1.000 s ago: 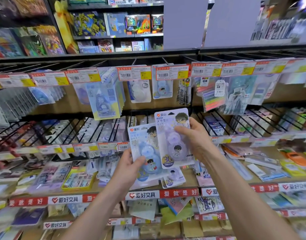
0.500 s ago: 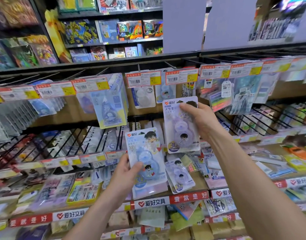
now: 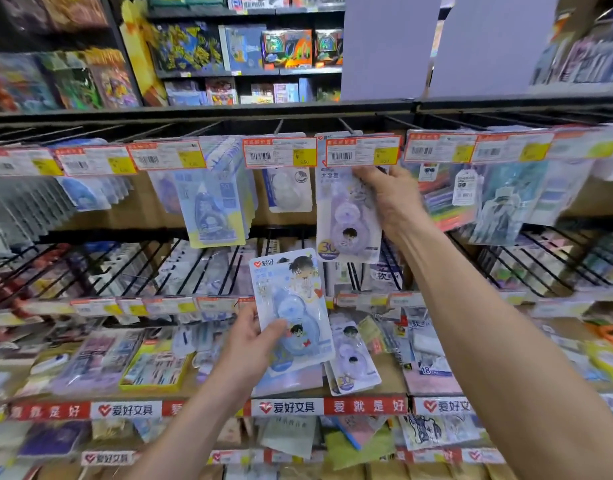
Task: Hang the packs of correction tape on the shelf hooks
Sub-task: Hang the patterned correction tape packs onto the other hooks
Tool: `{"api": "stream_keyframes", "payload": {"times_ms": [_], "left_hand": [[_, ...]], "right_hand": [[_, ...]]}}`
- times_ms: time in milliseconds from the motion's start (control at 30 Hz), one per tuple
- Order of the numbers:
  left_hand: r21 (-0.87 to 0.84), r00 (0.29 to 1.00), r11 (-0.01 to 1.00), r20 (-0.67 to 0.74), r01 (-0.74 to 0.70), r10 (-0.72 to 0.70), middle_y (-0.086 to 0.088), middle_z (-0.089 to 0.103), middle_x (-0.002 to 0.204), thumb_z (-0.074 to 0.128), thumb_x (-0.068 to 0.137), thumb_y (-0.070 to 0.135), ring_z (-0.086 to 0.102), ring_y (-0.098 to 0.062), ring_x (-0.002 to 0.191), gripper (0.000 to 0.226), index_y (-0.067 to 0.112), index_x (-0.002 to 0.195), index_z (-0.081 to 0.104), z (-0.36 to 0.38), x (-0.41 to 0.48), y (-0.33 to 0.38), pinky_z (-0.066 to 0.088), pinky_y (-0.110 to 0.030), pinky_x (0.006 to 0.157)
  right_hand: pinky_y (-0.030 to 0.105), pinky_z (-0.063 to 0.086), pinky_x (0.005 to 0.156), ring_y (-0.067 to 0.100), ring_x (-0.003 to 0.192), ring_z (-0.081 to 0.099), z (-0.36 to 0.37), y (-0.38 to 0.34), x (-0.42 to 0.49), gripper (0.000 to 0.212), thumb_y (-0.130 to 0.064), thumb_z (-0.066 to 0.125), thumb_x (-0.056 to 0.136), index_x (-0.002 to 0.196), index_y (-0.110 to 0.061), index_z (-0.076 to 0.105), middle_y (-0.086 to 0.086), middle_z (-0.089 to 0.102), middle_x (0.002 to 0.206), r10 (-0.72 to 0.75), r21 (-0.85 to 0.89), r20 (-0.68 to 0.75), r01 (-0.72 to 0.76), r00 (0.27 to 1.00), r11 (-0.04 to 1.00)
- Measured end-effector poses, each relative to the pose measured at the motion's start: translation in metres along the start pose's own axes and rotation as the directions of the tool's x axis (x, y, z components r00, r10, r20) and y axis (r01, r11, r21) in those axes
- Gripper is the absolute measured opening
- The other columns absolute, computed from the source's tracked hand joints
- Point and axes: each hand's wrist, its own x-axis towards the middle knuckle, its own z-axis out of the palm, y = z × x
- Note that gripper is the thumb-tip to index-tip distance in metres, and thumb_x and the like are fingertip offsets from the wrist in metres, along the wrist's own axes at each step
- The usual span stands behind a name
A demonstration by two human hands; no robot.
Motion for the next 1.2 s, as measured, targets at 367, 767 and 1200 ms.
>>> {"api": "stream_keyframes", "payload": {"times_ms": [367, 767, 1200], "left_hand": [[-0.011, 0.998, 0.999, -0.037, -0.044, 0.044, -0.005, 0.072, 0.106, 0.058, 0.097, 0.014, 0.071, -0.024, 0.095, 0.02, 0.02, 0.116, 0.054, 0.009, 0.009, -0.017, 0.048, -0.021, 0.051], [-0.015, 0.993, 0.994, -0.056, -0.105, 0.104, 0.0, 0.076, 0.094, 0.06, 0.096, 0.013, 0.072, -0.021, 0.095, 0.019, 0.025, 0.111, 0.057, 0.003, 0.011, -0.033, 0.053, -0.06, 0.089], [0.012, 0.987, 0.987, 0.01, -0.159, 0.159, 0.002, 0.074, 0.101, 0.059, 0.097, 0.023, 0.072, -0.021, 0.1, 0.016, 0.032, 0.109, 0.057, 0.008, 0.023, -0.04, 0.054, -0.057, 0.087]], "right_hand": [[0.045, 0.057, 0.099, 0.027, 0.106, 0.074, -0.006, 0.006, 0.013, 0.022, -0.015, 0.073, 0.092, 0.112, -0.01, 0.074, 0.009, 0.078, 0.112, -0.122, -0.035, 0.097, 0.126, 0.988, 0.991], [0.021, 0.057, 0.086, 0.006, 0.098, 0.07, -0.004, 0.029, 0.037, 0.037, -0.014, 0.074, 0.092, 0.121, -0.017, 0.051, -0.001, 0.071, 0.111, -0.244, -0.272, -0.065, 0.218, 0.968, 0.937], [0.022, 0.039, 0.085, 0.023, 0.118, 0.062, 0.008, 0.051, 0.082, 0.033, -0.031, 0.064, 0.097, 0.125, -0.012, 0.066, 0.003, 0.07, 0.127, -0.431, -0.608, -0.102, 0.287, 0.897, 0.741]]}}
